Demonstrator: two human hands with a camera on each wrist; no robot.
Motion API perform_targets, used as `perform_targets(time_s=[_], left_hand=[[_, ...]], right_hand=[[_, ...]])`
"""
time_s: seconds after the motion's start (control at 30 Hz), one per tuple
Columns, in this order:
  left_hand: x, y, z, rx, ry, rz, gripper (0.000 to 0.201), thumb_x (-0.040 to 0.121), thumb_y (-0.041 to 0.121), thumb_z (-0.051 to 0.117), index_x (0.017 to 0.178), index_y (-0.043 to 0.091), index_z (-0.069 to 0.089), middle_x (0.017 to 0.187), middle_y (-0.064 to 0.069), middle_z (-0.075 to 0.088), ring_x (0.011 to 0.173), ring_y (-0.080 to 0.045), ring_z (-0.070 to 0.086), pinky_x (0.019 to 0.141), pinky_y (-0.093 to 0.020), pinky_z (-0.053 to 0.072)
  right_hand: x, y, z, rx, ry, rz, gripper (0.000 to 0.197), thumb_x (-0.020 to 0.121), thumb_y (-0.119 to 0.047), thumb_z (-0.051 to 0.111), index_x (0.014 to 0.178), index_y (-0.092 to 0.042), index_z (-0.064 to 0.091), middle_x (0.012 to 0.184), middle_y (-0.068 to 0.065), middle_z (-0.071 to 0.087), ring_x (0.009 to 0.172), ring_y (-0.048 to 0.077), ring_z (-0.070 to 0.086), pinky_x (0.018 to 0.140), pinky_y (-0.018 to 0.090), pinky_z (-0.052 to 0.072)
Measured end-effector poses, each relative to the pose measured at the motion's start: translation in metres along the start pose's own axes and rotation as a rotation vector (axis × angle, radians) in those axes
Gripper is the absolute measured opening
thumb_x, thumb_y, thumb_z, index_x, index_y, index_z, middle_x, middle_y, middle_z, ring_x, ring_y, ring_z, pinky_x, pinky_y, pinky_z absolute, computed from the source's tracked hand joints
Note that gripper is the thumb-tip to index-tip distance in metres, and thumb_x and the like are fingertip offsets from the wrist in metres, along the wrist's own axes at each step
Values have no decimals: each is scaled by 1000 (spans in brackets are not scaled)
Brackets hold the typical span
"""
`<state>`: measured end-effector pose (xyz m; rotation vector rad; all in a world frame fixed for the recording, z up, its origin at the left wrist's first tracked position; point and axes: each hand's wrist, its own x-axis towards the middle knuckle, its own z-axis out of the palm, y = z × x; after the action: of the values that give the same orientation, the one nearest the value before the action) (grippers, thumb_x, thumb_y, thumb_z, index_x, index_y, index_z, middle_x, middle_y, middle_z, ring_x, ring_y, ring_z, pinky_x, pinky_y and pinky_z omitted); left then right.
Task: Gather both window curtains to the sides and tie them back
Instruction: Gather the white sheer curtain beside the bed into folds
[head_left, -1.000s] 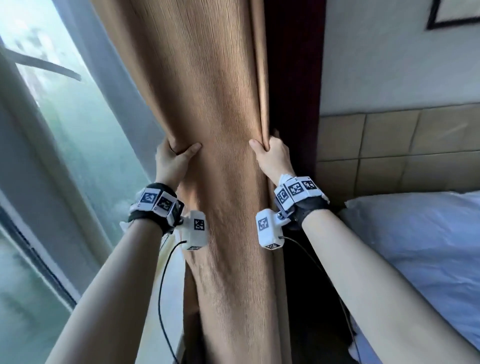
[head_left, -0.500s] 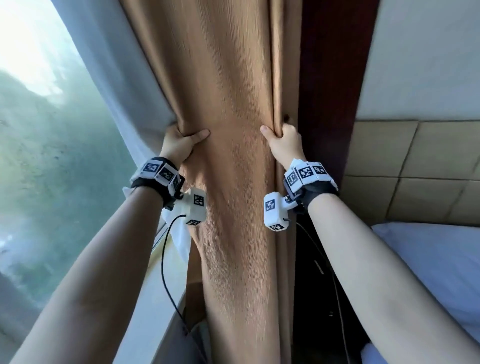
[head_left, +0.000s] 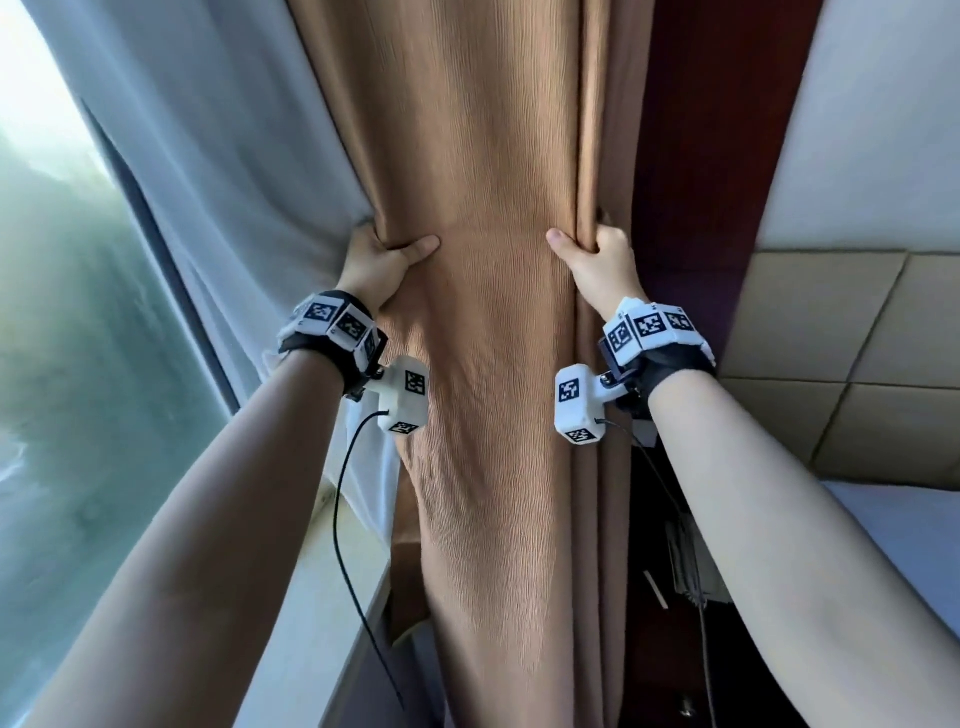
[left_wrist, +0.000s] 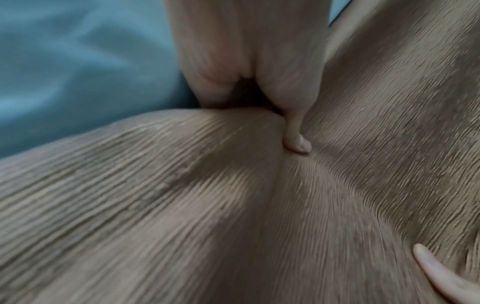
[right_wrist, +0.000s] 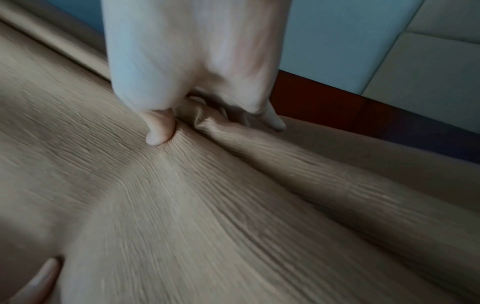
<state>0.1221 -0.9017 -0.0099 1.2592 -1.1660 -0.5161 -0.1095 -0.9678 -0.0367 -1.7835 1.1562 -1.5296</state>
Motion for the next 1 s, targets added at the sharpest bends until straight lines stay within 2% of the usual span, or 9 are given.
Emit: perform_targets(time_s=[0.13, 0.2, 0.37, 0.47, 0.57, 0.67, 0.73, 0.9, 1.0], left_hand=[[45, -17, 13, -21, -11, 3, 44, 76, 21, 81, 115, 8, 63, 101, -2, 71, 90, -15, 69, 78, -30, 58], [70, -23, 21, -35, -22, 1, 44, 77, 21, 80, 115, 9, 63, 102, -3, 71, 90, -15, 69, 79, -32, 58], [120, -35, 49, -74, -58, 4, 34, 79, 20, 78, 109, 11, 65, 96, 1, 71, 89, -13, 69, 79, -28, 56], [145, -40, 62, -95, -71, 19, 40, 79, 18, 78, 115, 9, 63, 101, 2, 69, 86, -6, 66, 77, -21, 54], [164, -43, 75, -105, -77, 52, 43, 80, 15, 77, 119, 5, 61, 103, 1, 66, 82, -2, 63, 69, -11, 50], [176, -42, 86, -92, -75, 47, 47, 80, 17, 77, 122, 3, 60, 109, -1, 65, 93, -12, 63, 80, -20, 50], [184, -42, 95, -80, -80, 41, 48, 79, 17, 77, 121, 3, 60, 112, -4, 66, 97, -15, 62, 82, -24, 48], [194, -44, 118, -44, -90, 43, 43, 82, 18, 75, 119, 3, 61, 104, 1, 62, 92, -12, 59, 79, -20, 43], [197, -45, 125, -45, -97, 51, 44, 81, 18, 76, 119, 2, 60, 109, -4, 64, 94, -14, 59, 80, -20, 44]], right_hand=[[37, 18, 11, 11, -22, 18, 23, 90, -37, 65, 98, -16, 69, 96, 0, 69, 98, 17, 64, 91, 32, 50], [56, 25, 18, 10, -18, 26, 18, 91, -36, 64, 94, -18, 67, 98, 3, 69, 98, 18, 64, 90, 32, 49], [97, 42, 25, 33, 16, 51, 17, 92, -32, 63, 97, -15, 63, 92, 0, 66, 92, 15, 62, 86, 28, 48], [119, 51, 24, 6, 14, 45, 19, 93, -32, 62, 99, -14, 64, 87, -5, 64, 90, 14, 62, 83, 29, 48], [136, 60, 26, 5, 39, 42, 31, 94, -32, 62, 111, -7, 66, 101, 2, 67, 101, 18, 63, 92, 32, 50], [143, 67, 27, 26, 73, 37, 34, 94, -30, 61, 115, -3, 65, 106, 5, 67, 105, 20, 64, 95, 32, 49], [146, 71, 25, 23, 98, 38, 32, 95, -29, 60, 113, -4, 65, 103, 4, 67, 104, 21, 64, 94, 33, 49], [150, 79, 17, 4, 141, 68, 24, 95, -33, 60, 106, -12, 65, 103, 5, 68, 101, 21, 64, 96, 37, 50], [151, 80, 13, -31, 141, 80, 18, 95, -34, 58, 97, -16, 63, 91, -3, 66, 97, 18, 63, 92, 34, 50]])
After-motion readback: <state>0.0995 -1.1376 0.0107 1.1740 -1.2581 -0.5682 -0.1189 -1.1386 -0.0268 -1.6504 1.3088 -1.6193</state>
